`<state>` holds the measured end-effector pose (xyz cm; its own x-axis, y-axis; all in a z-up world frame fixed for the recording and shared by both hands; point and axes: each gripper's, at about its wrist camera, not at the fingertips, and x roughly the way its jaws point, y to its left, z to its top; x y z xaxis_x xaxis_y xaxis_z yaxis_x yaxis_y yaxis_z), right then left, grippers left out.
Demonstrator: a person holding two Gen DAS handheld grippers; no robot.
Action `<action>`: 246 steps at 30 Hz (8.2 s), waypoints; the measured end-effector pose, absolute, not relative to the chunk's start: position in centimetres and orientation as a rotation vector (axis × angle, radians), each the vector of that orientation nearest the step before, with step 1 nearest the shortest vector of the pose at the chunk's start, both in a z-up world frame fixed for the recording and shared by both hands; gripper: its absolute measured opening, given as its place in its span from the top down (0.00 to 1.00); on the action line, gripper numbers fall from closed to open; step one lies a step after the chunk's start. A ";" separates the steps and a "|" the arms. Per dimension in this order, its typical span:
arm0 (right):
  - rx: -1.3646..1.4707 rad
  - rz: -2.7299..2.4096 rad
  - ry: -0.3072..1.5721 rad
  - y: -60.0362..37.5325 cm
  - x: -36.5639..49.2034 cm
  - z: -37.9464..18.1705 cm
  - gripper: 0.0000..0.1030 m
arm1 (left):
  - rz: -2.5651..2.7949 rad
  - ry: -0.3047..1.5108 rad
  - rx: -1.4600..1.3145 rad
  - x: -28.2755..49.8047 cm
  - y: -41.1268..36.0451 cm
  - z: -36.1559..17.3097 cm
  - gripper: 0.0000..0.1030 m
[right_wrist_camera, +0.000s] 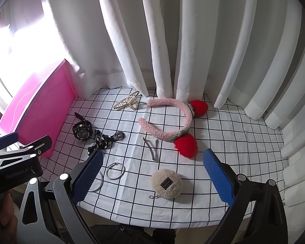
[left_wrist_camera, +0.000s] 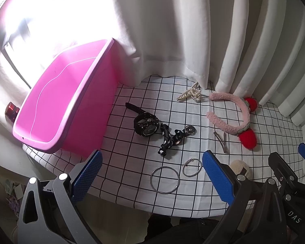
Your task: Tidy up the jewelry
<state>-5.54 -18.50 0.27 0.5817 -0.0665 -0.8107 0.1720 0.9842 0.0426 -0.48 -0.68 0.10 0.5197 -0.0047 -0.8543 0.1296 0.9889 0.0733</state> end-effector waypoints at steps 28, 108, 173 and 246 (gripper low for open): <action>0.267 -0.139 1.160 -24.2 -9.1 -13.0 0.09 | -0.191 1.176 0.056 -2.4 1.1 -15.3 0.06; 0.067 0.072 0.968 -20.0 -2.0 -9.4 0.47 | -0.187 0.838 0.010 -2.6 1.5 -9.8 0.32; -0.125 0.519 0.915 12.7 21.6 -0.6 0.29 | 0.303 0.751 -0.202 8.0 29.2 -1.7 0.12; 0.218 0.001 1.091 -29.7 1.3 -14.5 0.29 | -0.079 0.968 -0.002 3.5 0.9 -14.1 0.06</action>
